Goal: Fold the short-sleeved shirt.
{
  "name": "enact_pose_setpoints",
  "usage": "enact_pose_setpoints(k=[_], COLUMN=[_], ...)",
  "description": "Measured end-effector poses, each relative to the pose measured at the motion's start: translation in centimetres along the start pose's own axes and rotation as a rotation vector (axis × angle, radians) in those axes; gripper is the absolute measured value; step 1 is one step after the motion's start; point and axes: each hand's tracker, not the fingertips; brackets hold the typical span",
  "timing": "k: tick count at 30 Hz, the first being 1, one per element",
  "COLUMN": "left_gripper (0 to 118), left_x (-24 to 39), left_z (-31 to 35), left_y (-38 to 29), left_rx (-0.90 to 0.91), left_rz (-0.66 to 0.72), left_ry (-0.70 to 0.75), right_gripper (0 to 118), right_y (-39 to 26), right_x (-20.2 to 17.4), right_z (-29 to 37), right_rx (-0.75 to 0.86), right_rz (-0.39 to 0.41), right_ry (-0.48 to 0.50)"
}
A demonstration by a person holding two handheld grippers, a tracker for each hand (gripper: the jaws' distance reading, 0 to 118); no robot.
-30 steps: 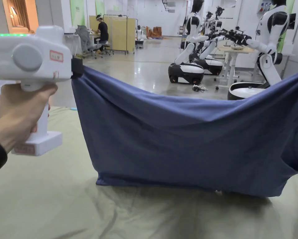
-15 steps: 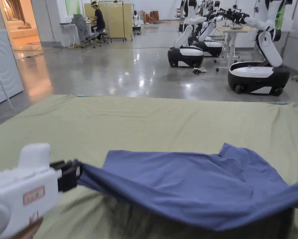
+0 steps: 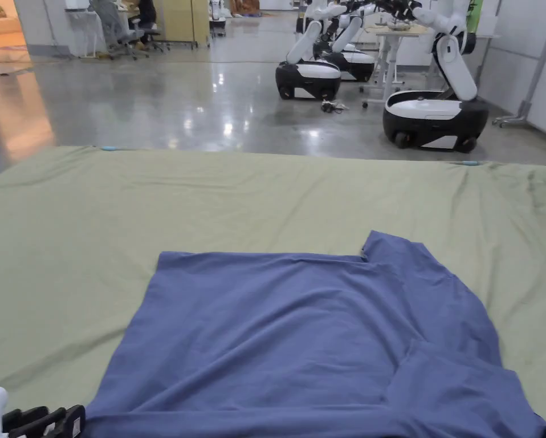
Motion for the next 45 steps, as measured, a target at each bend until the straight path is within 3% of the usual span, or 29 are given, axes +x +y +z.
enact_pose_setpoints(k=[1,7,11,15,17,18,19,20,21,23,24,26,30,35,38,41,44,45], left_gripper=[48,58,58,58,53,39,21,13,13,13,13,3,3,3,3,3,4,11], left_x=[-0.1,2.6,6.4,9.4,10.7,11.2,11.5,11.6,11.8,12.2,11.8,12.0,11.6,10.1,8.6,6.3,3.4,2.6], left_z=[0.1,2.7,4.6,4.5,3.2,2.3,1.5,0.4,-0.1,-1.0,-1.6,-2.1,-2.4,-2.1,-1.3,-0.6,0.2,0.4], left_y=[0.1,3.4,5.9,7.2,7.1,6.9,6.9,6.8,6.6,6.0,5.6,4.7,4.0,4.0,3.6,3.3,2.3,1.9], left_rx=[0.003,0.187,0.304,0.341,0.358,0.363,0.327,0.28,0.264,0.244,0.238,0.222,0.184,0.163,0.173,0.129,0.118,0.127], left_rz=[-0.008,-0.148,-0.169,-0.155,-0.166,-0.194,-0.205,-0.195,-0.166,-0.132,-0.135,-0.144,-0.152,-0.097,-0.066,-0.054,0.003,0.017], left_ry=[0.001,0.076,0.004,-0.084,-0.055,-0.01,-0.023,-0.041,-0.054,-0.067,-0.068,-0.023,-0.014,-0.045,-0.121,-0.086,-0.101,-0.107], right_gripper=[70,69,69,69,68,64,54,37,24,18,1,0,0,0,0,0,0,0], right_y=[-0.1,1.7,3.7,4.9,5.0,5.0,4.8,4.6,4.4,3.6,3.3,2.6,2.0,2.5,2.6,2.4,2.0,1.9], right_x=[0.1,-1.2,-5.1,-9.2,-11.0,-11.9,-12.3,-12.8,-13.2,-13.9,-14.1,-14.0,-13.9,-13.6,-13.3,-13.2,-12.4,-12.1], right_z=[-0.1,1.9,3.0,2.3,1.1,0.5,-0.5,-1.3,-1.8,-3.0,-3.4,-3.8,-3.9,-3.6,-3.2,-2.4,-2.1,-2.1], right_rx=[-0.015,0.095,0.187,0.187,0.17,0.143,0.127,0.115,0.105,0.085,0.073,0.074,0.079,0.081,0.074,0.077,0.056,0.051], right_rz=[0.009,0.04,0.125,0.181,0.196,0.214,0.223,0.216,0.211,0.223,0.231,0.251,0.3,0.254,0.261,0.276,0.201,0.185], right_ry=[-0.005,0.023,0.104,0.208,0.221,0.225,0.229,0.23,0.23,0.218,0.204,0.212,0.165,0.178,0.179,0.181,0.232,0.245])
